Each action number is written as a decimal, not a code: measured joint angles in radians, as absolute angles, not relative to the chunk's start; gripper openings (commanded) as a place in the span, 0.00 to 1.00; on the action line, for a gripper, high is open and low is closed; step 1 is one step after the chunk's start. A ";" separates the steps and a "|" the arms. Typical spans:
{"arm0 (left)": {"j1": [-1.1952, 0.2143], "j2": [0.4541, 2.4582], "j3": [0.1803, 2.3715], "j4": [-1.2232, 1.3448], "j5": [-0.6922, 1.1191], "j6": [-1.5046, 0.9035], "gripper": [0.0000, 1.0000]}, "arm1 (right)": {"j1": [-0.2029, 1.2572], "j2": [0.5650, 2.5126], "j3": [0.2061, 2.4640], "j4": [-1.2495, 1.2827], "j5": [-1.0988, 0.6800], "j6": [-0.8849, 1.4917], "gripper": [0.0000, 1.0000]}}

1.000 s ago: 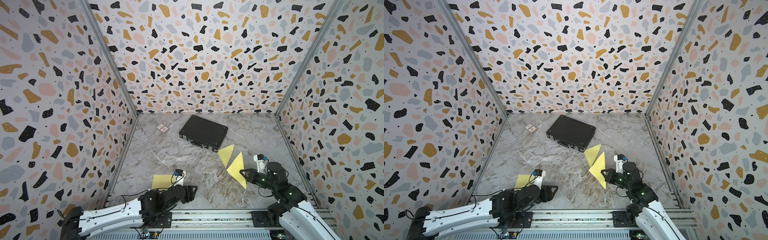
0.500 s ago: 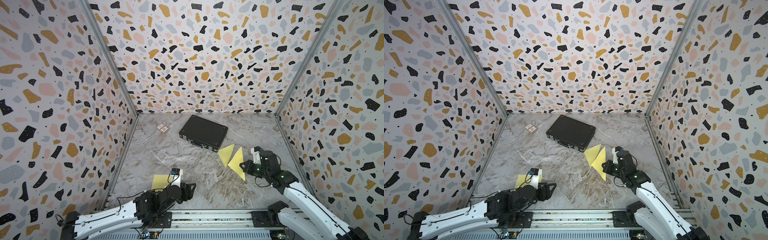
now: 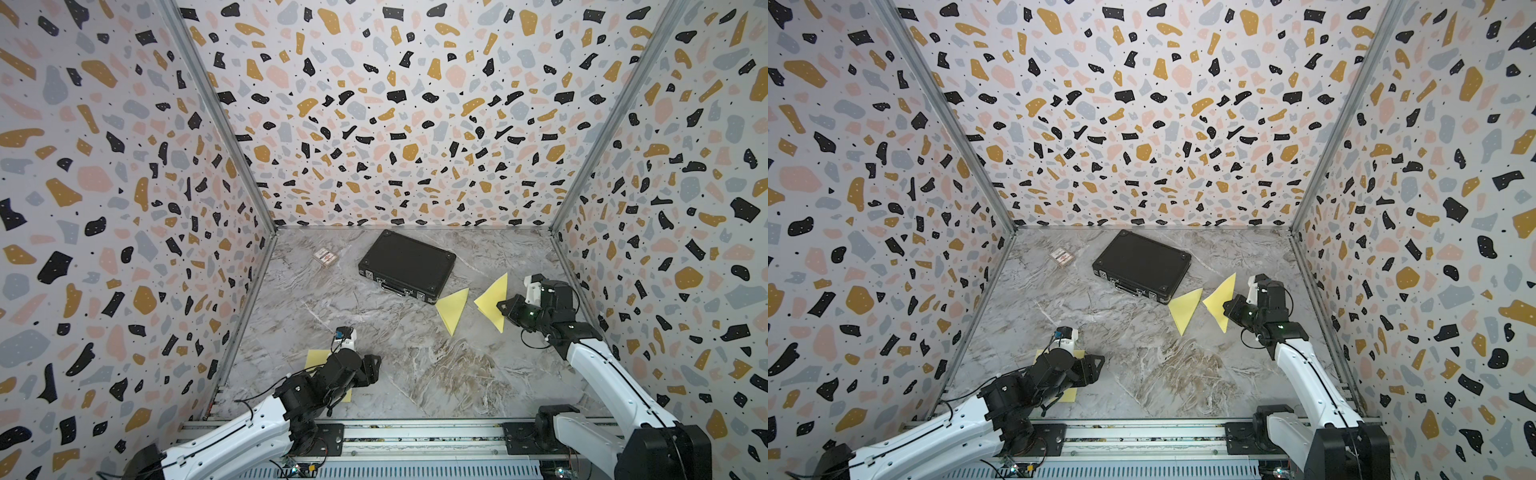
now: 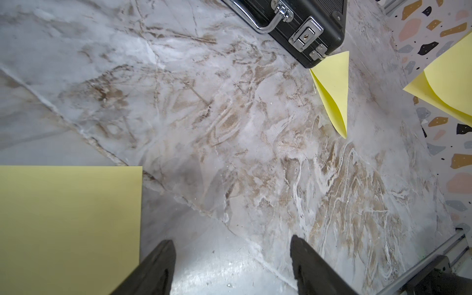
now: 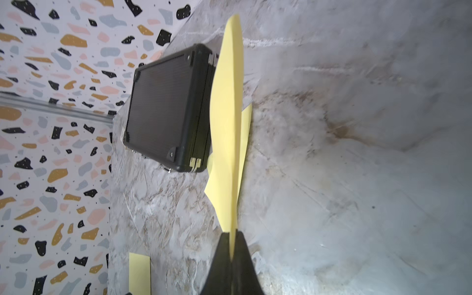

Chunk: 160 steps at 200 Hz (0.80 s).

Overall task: Fold the square paper diagonally
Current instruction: Place the paper at the center of the board.

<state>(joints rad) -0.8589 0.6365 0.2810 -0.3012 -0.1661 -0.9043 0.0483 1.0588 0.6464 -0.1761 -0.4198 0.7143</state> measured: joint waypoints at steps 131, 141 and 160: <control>-0.835 0.679 0.281 -0.242 0.001 -0.881 0.74 | -0.091 1.739 0.888 0.254 -0.687 0.717 0.00; -0.835 0.688 0.281 -0.237 0.005 -0.883 0.74 | -0.094 1.789 0.915 0.270 -0.690 0.719 0.00; -0.835 0.693 0.281 -0.234 0.014 -0.891 0.74 | -0.094 1.844 0.947 0.269 -0.683 0.717 0.00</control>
<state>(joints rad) -0.8349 0.6930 0.2806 -0.2340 0.0139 -0.8909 -0.0944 1.8439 0.9466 0.2691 -0.6827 0.7166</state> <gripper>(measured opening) 0.745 0.046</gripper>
